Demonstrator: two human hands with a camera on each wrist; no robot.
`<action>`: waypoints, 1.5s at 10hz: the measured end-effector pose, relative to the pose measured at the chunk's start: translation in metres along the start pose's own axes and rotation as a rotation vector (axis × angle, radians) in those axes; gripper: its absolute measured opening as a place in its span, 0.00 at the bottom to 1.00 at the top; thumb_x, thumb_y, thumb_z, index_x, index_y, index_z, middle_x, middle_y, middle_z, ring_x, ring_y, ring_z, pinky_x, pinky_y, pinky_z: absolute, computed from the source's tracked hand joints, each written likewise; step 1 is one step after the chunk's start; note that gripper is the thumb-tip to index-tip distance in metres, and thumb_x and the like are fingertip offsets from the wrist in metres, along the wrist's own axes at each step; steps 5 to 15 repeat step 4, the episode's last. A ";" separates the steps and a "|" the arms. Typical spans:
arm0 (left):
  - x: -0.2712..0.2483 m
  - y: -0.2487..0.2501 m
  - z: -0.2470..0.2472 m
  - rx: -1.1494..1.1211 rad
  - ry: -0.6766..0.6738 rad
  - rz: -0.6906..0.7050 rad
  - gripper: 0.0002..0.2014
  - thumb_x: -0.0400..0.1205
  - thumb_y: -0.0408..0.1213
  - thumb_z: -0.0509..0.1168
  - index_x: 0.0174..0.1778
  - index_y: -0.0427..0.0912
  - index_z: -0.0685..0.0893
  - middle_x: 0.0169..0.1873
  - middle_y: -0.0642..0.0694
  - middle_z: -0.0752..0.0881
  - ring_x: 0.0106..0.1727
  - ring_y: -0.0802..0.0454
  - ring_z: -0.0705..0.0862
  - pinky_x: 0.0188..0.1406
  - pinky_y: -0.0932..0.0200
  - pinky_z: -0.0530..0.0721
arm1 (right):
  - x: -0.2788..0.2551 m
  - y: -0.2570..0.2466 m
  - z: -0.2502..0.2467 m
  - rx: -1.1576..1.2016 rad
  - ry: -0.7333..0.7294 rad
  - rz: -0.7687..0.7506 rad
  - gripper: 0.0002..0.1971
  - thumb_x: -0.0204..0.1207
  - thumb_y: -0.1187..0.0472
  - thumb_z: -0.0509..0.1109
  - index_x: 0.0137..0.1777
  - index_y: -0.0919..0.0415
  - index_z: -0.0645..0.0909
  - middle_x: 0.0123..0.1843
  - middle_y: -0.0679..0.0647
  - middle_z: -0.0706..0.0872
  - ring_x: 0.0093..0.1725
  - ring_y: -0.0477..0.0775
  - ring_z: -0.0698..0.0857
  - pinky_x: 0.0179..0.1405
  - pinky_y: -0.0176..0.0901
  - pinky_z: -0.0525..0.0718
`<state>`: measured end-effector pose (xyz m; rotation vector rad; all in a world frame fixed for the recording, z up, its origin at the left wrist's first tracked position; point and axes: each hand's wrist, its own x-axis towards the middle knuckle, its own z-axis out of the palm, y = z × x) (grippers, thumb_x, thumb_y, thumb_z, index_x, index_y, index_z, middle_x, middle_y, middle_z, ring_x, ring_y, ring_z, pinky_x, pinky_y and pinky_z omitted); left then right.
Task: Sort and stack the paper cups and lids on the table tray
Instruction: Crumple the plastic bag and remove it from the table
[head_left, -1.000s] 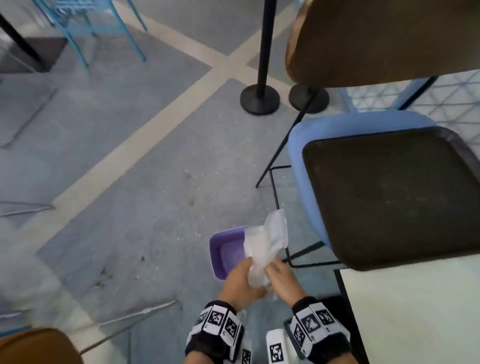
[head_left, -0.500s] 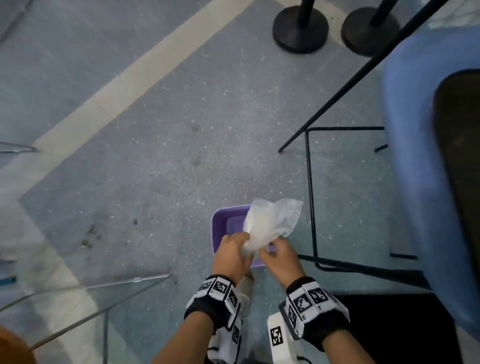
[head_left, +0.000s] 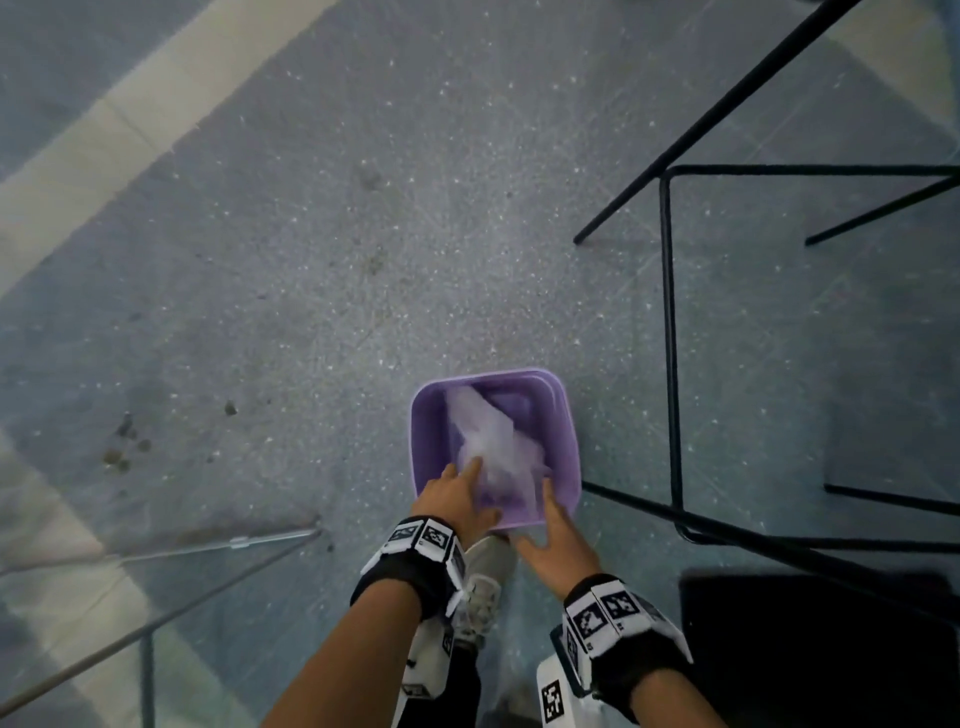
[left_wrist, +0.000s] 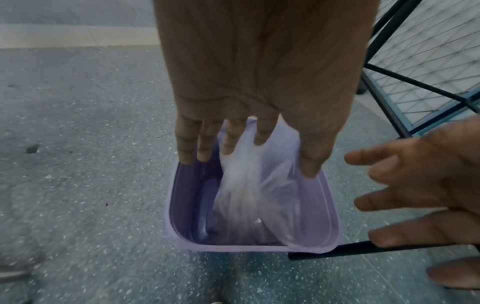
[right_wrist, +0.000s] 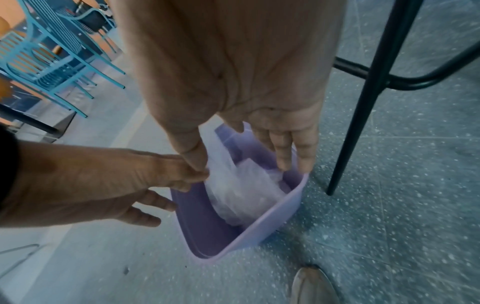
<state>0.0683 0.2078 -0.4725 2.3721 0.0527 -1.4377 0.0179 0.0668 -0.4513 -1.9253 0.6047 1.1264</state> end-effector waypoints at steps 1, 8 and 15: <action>0.000 -0.004 0.002 0.047 -0.011 0.007 0.34 0.79 0.44 0.63 0.81 0.50 0.56 0.74 0.38 0.71 0.72 0.40 0.74 0.70 0.51 0.72 | -0.001 0.004 -0.002 -0.121 -0.069 0.072 0.37 0.81 0.55 0.61 0.82 0.48 0.41 0.83 0.59 0.59 0.76 0.60 0.71 0.69 0.44 0.71; -0.054 0.021 -0.009 0.092 0.011 0.027 0.24 0.80 0.39 0.59 0.73 0.48 0.70 0.65 0.39 0.82 0.66 0.39 0.79 0.64 0.49 0.76 | -0.069 -0.017 -0.014 -0.236 -0.101 0.020 0.33 0.82 0.56 0.58 0.82 0.45 0.46 0.68 0.61 0.81 0.66 0.60 0.80 0.60 0.42 0.76; -0.054 0.021 -0.009 0.092 0.011 0.027 0.24 0.80 0.39 0.59 0.73 0.48 0.70 0.65 0.39 0.82 0.66 0.39 0.79 0.64 0.49 0.76 | -0.069 -0.017 -0.014 -0.236 -0.101 0.020 0.33 0.82 0.56 0.58 0.82 0.45 0.46 0.68 0.61 0.81 0.66 0.60 0.80 0.60 0.42 0.76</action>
